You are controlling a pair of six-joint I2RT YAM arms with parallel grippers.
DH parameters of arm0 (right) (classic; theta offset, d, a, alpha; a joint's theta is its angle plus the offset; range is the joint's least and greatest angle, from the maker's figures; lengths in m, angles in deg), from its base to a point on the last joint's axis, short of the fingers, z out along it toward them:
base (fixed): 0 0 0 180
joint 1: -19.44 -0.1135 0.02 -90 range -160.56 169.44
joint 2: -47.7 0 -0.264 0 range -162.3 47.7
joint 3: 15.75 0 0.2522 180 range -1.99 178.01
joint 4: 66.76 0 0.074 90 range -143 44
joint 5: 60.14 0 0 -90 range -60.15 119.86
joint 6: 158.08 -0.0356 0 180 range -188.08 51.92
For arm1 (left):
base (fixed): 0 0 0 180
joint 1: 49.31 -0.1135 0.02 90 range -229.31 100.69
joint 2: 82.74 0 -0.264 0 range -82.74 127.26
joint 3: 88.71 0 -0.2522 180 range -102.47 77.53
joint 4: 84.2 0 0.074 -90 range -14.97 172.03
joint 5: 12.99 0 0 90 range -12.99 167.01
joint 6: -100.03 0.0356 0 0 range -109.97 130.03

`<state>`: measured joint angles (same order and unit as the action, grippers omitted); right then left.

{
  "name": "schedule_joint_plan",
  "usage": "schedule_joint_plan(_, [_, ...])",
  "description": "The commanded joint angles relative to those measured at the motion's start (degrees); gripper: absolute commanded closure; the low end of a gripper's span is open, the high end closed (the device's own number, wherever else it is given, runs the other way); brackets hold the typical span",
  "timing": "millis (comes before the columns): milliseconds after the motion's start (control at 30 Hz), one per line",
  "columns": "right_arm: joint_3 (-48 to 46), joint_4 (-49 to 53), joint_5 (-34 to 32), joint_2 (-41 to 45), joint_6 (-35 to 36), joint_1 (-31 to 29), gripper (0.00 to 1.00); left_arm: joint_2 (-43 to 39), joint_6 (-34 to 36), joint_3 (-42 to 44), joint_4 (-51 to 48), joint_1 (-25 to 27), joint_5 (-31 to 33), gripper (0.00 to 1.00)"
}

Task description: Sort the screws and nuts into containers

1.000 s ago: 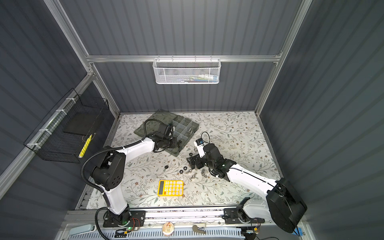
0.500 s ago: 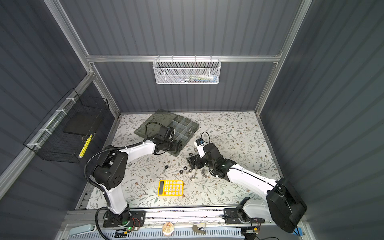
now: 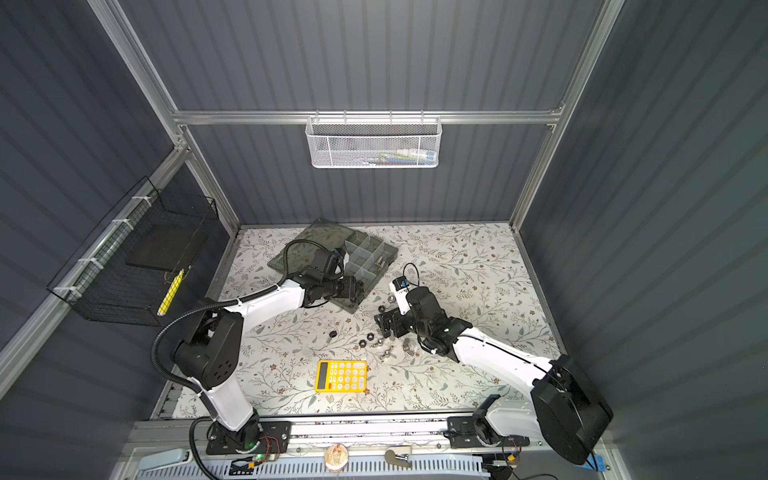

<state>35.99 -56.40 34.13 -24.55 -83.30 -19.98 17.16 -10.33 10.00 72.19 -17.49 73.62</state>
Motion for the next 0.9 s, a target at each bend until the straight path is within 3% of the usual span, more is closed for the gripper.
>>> schedule_joint_plan(0, [1.7,1.5,-1.9,-0.6,-0.9,0.1,0.01,-5.0,0.5,1.6,-0.4,1.7,0.1,0.39])
schedule_joint_plan(300, [6.6,9.6,-9.3,-3.3,-4.0,0.1,0.01,-17.7,-0.5,10.2,2.4,3.9,-0.4,0.0])
schedule_joint_plan(467, [10.5,20.3,-15.6,-3.2,-4.9,0.6,0.01,-23.6,-0.2,17.7,6.7,8.2,-0.5,0.0])
schedule_joint_plan(667, [10.0,24.8,-12.2,-5.9,-6.6,5.0,0.01,-25.9,-1.5,28.3,18.2,10.1,-3.3,0.0])
schedule_joint_plan(867, [13.4,29.8,-13.5,-12.9,-6.4,7.6,0.01,-25.3,-1.7,34.8,27.6,11.6,-6.8,0.0])
